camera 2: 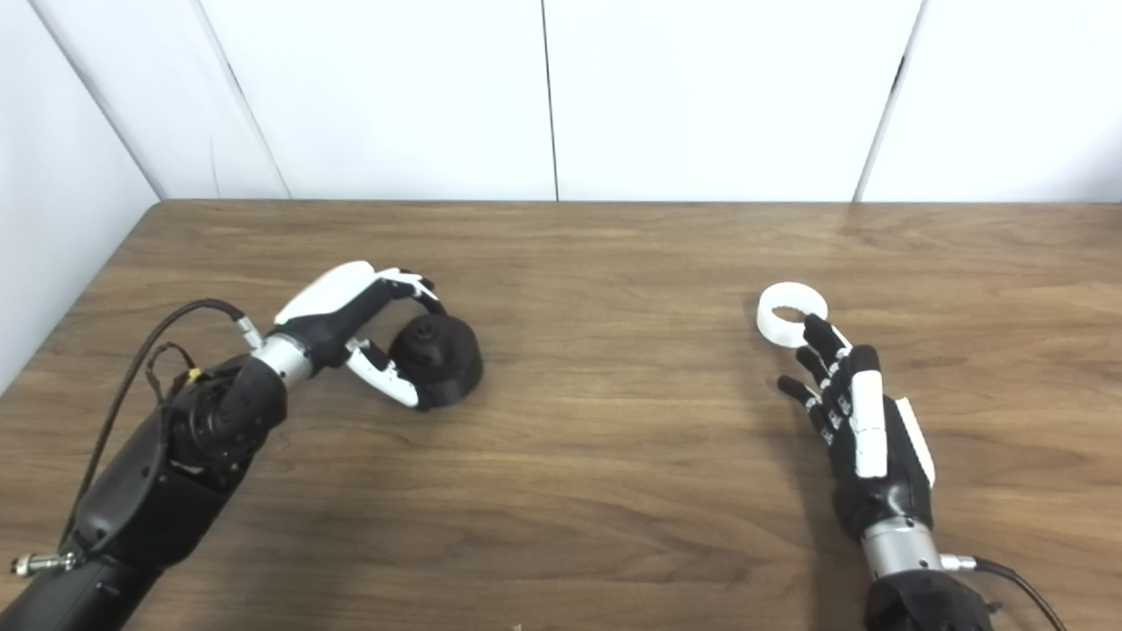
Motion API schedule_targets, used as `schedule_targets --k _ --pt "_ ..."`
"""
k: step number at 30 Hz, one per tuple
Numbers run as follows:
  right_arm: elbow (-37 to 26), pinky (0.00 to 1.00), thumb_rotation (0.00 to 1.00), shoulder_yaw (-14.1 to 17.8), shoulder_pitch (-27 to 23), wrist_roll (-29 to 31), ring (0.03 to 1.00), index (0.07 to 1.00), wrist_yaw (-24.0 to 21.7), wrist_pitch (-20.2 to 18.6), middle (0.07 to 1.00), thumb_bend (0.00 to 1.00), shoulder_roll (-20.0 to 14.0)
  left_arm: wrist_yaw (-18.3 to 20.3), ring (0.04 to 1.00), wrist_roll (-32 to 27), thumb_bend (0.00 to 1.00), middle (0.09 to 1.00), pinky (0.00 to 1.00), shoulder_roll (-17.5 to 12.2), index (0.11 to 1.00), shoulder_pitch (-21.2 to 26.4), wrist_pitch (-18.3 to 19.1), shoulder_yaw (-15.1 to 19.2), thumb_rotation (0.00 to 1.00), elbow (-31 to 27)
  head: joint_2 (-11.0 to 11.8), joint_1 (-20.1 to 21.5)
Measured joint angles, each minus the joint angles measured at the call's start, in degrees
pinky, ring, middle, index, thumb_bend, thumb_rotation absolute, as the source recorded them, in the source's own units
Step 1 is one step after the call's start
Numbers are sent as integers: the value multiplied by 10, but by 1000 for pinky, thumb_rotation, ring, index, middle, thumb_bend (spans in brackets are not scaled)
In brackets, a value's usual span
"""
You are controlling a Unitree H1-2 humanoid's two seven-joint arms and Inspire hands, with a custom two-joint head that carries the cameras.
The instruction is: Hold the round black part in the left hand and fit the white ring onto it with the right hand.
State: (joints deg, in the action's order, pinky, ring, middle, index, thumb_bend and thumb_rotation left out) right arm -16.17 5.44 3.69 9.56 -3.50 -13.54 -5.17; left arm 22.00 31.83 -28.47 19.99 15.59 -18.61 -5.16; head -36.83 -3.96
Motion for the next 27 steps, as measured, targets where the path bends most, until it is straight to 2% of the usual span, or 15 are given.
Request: schedule_targets --k 13,22,27 --pt "-13 839 1000 -6 0 -11 934 898 1 -14 938 653 1 10 957 17 893 894 892 10 664 -25 -11 -30 231 -47 -4 5" --pt "-16 838 1000 -7 0 -13 935 900 5 -22 938 657 2 17 979 21 886 908 919 30 657 -48 -23 -43 222 -77 -9 9" --pt "-17 845 1000 -8 0 -13 942 905 5 -23 943 648 2 19 965 23 906 899 895 45 647 -59 -31 -58 207 -90 -11 12"
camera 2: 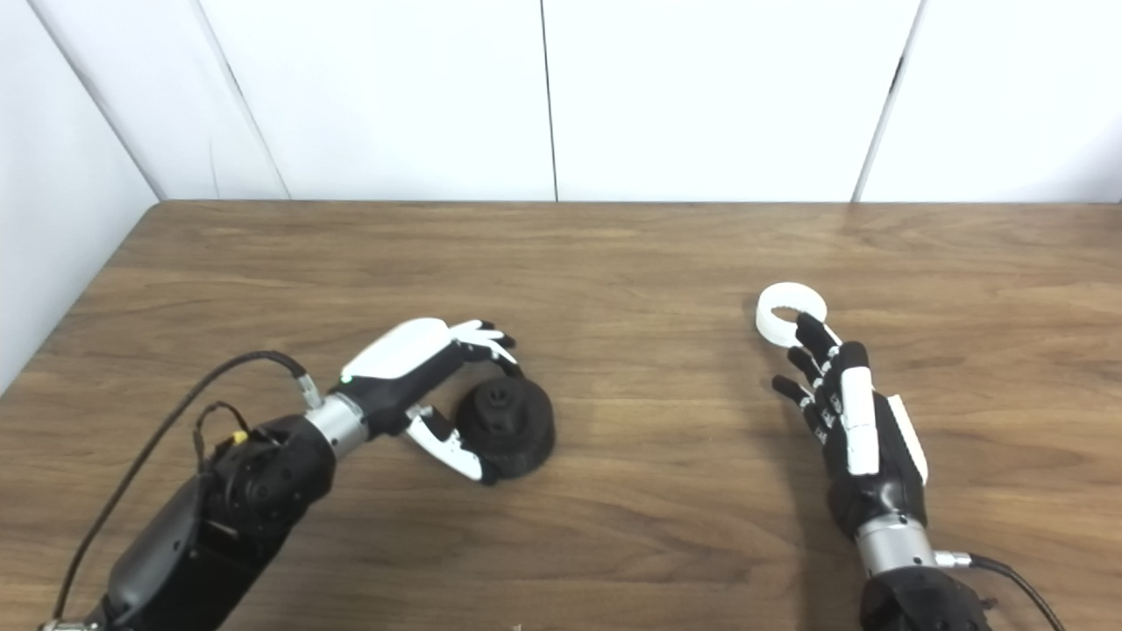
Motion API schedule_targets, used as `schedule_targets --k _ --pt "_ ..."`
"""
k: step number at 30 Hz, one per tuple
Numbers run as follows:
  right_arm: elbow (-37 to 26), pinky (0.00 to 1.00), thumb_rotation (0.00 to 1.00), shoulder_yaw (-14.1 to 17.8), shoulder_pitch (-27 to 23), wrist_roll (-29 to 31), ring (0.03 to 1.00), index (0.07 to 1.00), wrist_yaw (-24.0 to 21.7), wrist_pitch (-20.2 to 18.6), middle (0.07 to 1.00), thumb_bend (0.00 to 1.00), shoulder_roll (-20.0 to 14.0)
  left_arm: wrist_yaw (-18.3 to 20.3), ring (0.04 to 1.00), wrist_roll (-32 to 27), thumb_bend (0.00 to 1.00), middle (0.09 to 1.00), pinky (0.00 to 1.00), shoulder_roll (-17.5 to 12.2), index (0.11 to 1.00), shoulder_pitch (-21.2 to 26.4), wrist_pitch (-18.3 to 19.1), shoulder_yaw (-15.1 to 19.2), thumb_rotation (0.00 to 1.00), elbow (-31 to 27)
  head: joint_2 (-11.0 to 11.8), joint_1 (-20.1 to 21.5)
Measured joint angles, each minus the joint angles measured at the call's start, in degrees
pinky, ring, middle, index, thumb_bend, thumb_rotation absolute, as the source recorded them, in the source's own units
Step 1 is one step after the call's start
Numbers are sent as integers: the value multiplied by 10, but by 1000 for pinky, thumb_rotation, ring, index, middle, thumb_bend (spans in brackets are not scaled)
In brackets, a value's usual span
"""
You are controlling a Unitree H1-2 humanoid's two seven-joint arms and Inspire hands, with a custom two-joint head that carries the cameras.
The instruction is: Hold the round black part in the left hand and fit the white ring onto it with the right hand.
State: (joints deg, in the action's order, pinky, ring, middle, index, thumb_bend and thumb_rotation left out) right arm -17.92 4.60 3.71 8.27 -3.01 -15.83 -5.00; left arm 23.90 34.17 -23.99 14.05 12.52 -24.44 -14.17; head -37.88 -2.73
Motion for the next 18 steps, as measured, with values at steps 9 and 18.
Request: schedule_targets --k 9,18 --pt "-8 831 1000 -1 1 -1 937 904 1 -4 942 657 0 -22 976 22 936 901 922 31 646 -23 -24 -18 177 -4 0 4" --pt "-14 829 1000 -6 2 -9 929 895 4 -9 928 657 2 -19 968 44 931 891 926 54 634 -29 -17 -39 179 -12 -3 12"
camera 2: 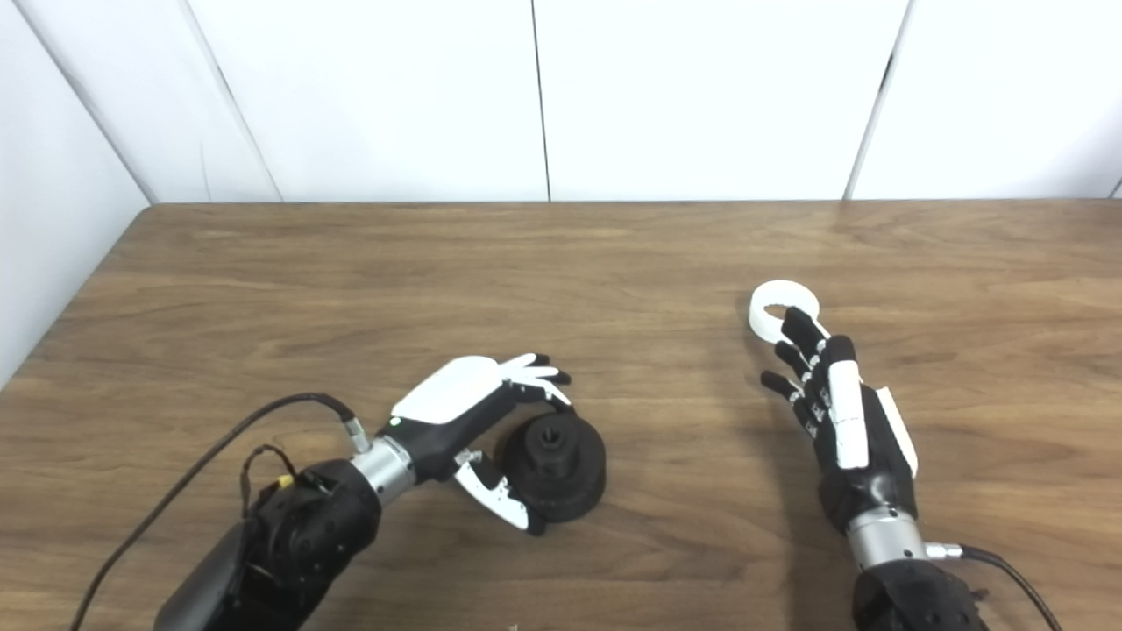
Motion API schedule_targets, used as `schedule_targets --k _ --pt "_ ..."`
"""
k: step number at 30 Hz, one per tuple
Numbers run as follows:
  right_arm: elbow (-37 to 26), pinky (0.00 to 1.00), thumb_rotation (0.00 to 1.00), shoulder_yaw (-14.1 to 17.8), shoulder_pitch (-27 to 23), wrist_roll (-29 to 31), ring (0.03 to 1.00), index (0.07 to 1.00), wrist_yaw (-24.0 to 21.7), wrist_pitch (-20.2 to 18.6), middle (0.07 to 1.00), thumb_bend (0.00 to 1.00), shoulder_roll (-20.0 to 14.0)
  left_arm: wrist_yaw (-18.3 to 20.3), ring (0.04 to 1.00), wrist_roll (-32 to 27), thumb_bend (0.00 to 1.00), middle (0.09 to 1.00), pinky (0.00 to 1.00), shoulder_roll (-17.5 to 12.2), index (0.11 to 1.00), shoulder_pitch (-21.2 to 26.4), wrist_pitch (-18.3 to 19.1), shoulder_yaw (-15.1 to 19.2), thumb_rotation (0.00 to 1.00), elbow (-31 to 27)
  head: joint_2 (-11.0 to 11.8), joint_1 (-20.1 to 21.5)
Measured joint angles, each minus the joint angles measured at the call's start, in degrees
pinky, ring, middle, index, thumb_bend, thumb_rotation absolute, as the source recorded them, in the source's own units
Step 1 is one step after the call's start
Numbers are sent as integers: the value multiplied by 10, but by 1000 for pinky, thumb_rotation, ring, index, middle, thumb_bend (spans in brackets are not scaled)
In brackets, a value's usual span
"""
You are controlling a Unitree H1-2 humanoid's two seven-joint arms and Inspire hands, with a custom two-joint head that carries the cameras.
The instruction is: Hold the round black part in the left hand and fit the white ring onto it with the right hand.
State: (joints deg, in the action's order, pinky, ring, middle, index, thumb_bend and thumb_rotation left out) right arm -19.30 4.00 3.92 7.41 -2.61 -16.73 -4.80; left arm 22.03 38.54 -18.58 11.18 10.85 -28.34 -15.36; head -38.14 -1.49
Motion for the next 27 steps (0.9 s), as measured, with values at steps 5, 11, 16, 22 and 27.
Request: schedule_targets --k 5,11,16,22,27 --pt "-1 832 1000 -1 1 -2 929 900 2 0 933 650 0 -10 958 3 930 882 922 11 624 -11 -5 1 185 0 -1 3" --pt "-3 834 1000 -2 3 -2 930 901 2 0 934 653 0 -16 963 3 917 888 928 18 624 -19 -6 2 167 0 -2 5" --pt "-6 834 1000 -1 3 -2 933 901 2 0 933 650 0 -18 955 3 942 879 920 22 613 -21 -7 3 151 0 -3 6" --pt "-7 840 1000 1 3 0 939 902 1 0 938 659 -1 -23 963 0 936 886 925 23 624 -24 -7 3 153 0 -4 5" --pt "-9 826 1000 -4 3 -52 898 884 3 3 903 592 -9 -23 962 0 932 883 922 23 622 -24 -6 3 150 0 -5 10"
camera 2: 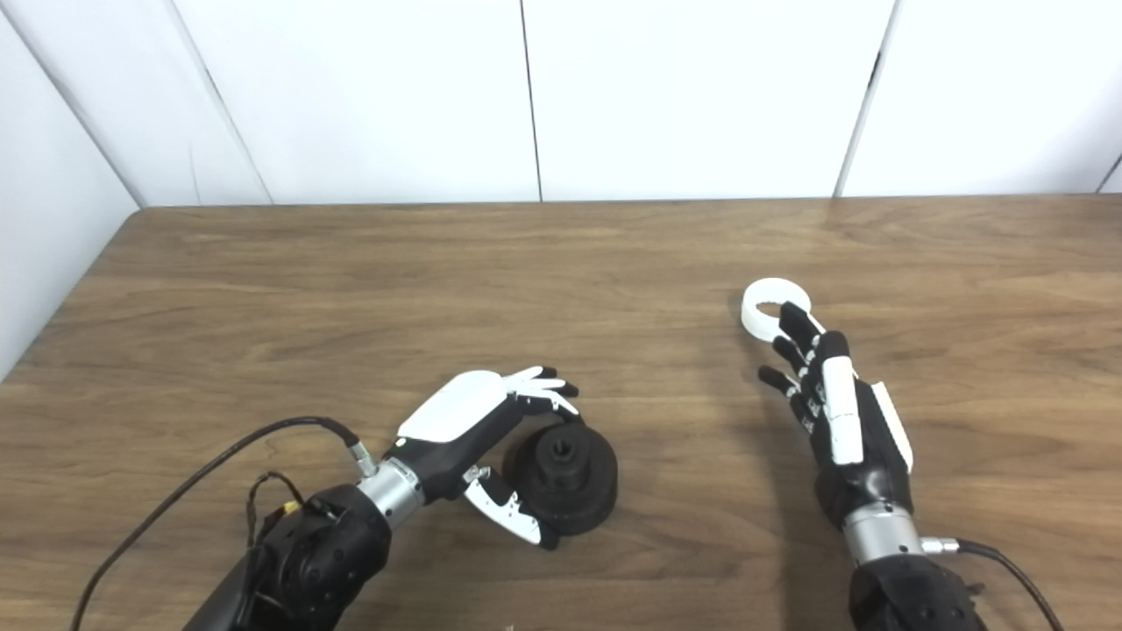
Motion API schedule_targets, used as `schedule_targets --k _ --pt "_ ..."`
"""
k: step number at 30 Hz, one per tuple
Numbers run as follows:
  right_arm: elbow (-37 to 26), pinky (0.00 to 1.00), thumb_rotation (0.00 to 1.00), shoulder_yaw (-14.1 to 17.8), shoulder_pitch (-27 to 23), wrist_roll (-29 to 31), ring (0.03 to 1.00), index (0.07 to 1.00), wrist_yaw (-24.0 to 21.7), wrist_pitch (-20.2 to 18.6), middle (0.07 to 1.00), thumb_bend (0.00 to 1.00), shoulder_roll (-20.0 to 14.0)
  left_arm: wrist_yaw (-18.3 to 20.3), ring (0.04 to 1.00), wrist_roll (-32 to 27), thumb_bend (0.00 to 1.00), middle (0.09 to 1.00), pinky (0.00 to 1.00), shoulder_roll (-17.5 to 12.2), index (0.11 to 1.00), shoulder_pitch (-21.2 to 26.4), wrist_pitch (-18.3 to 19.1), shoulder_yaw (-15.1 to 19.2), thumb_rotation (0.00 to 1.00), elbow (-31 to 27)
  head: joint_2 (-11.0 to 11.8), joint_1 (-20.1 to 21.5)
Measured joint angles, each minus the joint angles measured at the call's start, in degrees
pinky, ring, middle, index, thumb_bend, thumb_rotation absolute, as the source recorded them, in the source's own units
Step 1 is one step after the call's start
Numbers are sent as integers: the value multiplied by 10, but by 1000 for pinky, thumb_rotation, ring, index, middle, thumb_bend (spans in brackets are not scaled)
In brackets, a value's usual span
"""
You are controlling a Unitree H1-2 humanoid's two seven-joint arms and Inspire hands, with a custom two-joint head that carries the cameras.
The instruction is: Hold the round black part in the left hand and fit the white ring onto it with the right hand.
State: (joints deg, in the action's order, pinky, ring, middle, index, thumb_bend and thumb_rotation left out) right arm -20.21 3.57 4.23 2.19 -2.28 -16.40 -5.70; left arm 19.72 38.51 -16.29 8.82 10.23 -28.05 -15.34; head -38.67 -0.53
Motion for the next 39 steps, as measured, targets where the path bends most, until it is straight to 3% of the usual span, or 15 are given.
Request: schedule_targets --k 1,2,4,7,9,14,18,32,39 --pt "0 828 1000 -9 -2 -42 891 877 6 3 895 581 -9 0 961 0 932 882 922 0 621 0 0 0 150 0 0 0" --pt "0 893 855 -15 -3 -80 910 860 10 4 899 605 -17 0 959 -1 937 879 921 0 617 0 0 1 150 0 0 1" --pt "0 945 735 -29 -2 -147 938 854 23 5 913 655 -36 -1 958 -1 939 877 923 1 614 0 0 2 144 0 0 3" --pt "-9 903 646 -33 -3 -249 930 857 38 5 916 718 -72 -2 962 0 932 881 928 2 616 -2 0 3 139 2 1 6" --pt "-19 867 608 -31 -19 -272 914 853 39 5 913 748 -89 -3 962 0 934 882 925 2 615 -2 0 3 142 5 2 6" --pt "-18 849 554 -33 -73 -293 908 844 28 1 914 782 -99 -3 966 -2 934 891 930 3 625 1 -6 2 160 10 7 6" --pt "5 860 453 -34 -109 -298 924 827 10 -6 920 802 -113 -3 968 -6 929 896 936 5 625 2 -14 2 152 16 13 10" --pt "118 887 370 -38 -183 -322 985 764 -6 -7 949 857 -150 -3 973 -6 911 901 931 4 634 1 -19 5 154 16 20 25" --pt "186 895 369 -59 -216 -338 992 755 -13 -8 950 867 -162 -2 969 -10 908 901 923 1 641 1 -20 6 163 17 25 40"
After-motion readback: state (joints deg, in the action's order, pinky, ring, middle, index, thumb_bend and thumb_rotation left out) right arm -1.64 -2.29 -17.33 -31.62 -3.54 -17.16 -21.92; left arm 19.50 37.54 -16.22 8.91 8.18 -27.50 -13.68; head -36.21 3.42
